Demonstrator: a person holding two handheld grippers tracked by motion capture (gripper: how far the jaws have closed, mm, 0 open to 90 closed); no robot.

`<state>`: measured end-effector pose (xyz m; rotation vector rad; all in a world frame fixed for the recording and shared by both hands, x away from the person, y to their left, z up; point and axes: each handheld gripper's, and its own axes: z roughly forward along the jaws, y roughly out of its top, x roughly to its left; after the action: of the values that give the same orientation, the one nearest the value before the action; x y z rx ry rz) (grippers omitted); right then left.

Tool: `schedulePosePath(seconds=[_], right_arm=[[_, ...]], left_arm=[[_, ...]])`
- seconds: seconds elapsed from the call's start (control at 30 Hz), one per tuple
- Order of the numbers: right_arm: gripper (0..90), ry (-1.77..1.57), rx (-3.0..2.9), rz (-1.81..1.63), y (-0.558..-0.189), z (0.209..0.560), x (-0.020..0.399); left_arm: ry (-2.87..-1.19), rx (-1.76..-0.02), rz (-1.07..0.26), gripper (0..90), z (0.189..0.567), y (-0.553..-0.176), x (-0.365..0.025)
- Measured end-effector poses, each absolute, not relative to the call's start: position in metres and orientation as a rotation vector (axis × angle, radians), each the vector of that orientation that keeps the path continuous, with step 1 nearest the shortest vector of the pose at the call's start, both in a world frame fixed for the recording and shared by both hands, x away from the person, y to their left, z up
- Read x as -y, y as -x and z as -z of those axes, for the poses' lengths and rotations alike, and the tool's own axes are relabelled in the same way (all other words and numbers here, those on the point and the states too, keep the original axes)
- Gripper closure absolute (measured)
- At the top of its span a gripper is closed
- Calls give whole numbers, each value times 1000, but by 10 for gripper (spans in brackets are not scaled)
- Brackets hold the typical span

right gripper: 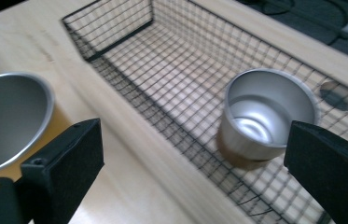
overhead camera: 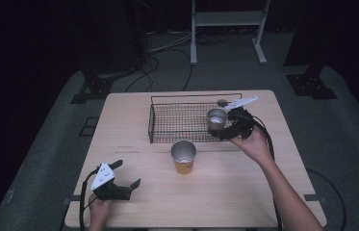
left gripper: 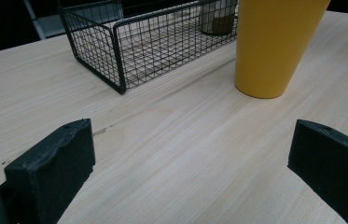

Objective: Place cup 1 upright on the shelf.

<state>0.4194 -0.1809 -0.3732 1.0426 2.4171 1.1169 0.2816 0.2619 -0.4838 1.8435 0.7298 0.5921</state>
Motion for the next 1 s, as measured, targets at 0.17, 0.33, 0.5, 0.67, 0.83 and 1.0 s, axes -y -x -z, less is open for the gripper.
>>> schedulePosePath(seconds=[0.17,0.33,0.5,0.67,0.83,1.0], right_arm=[[29,-1008,-2444,-1126,-406,381,179],[26,-970,-2471,-1128,-394,384,174],[25,-938,-2486,-1149,-382,387,171],[25,-907,-2500,-1152,-370,390,168],[25,-890,-2523,-1172,-356,395,166],[19,-865,-2538,-1159,-344,398,164]], left_arm=[[-1845,-729,-592,0,484,-281,-262],[-1845,-730,-592,0,484,-281,-262],[-1845,-726,-594,0,484,-282,-262],[-1844,-728,-592,0,484,-282,-262],[-1834,-730,-590,0,484,-281,-263],[-1834,-727,-588,0,484,-281,-263]])
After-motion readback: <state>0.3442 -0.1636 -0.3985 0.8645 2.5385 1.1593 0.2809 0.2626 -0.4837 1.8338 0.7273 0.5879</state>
